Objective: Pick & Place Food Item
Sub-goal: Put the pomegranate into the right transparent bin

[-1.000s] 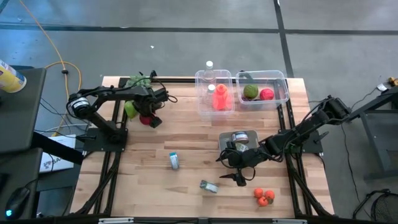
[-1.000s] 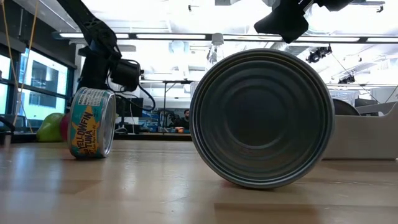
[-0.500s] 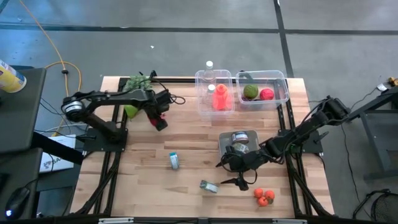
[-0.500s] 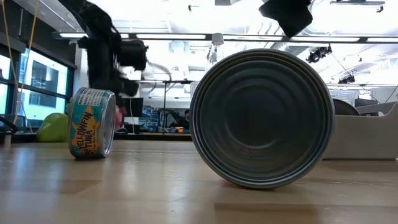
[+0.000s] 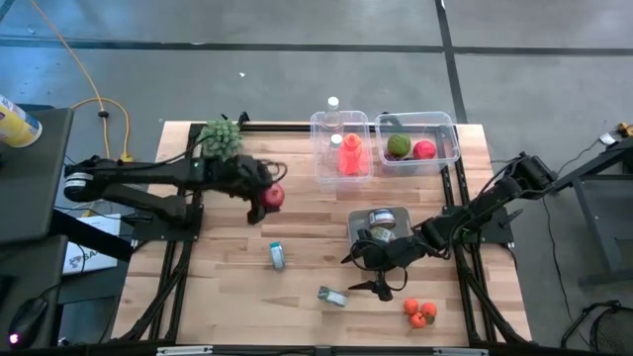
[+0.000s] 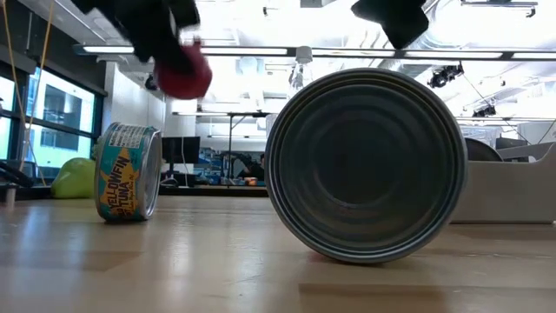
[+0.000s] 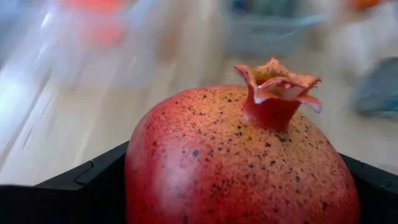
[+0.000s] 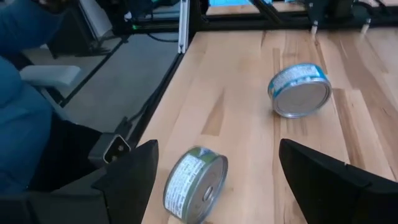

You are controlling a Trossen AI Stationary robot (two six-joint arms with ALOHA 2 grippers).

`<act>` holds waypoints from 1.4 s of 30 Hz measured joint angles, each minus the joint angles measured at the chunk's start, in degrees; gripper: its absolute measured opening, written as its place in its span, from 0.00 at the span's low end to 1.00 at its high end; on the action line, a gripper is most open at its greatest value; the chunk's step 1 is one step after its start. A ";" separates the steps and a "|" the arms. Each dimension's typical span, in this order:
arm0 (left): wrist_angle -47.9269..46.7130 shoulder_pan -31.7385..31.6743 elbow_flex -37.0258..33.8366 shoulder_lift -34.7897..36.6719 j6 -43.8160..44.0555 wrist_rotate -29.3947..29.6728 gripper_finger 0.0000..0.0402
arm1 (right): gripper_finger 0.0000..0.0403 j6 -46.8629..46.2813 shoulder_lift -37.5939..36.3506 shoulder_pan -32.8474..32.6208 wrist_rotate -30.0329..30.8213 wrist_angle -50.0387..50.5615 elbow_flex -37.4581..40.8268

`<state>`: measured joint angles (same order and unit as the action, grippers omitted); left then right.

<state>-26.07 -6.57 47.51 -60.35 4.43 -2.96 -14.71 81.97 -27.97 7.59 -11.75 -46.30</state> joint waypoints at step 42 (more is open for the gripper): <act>56.37 34.69 0.04 -16.31 -15.95 18.16 0.92 | 0.75 25.83 0.04 -2.65 7.72 -19.98 0.02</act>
<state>30.29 28.12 47.55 -76.66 -11.52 15.20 11.12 82.02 -30.62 15.31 -31.73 -46.28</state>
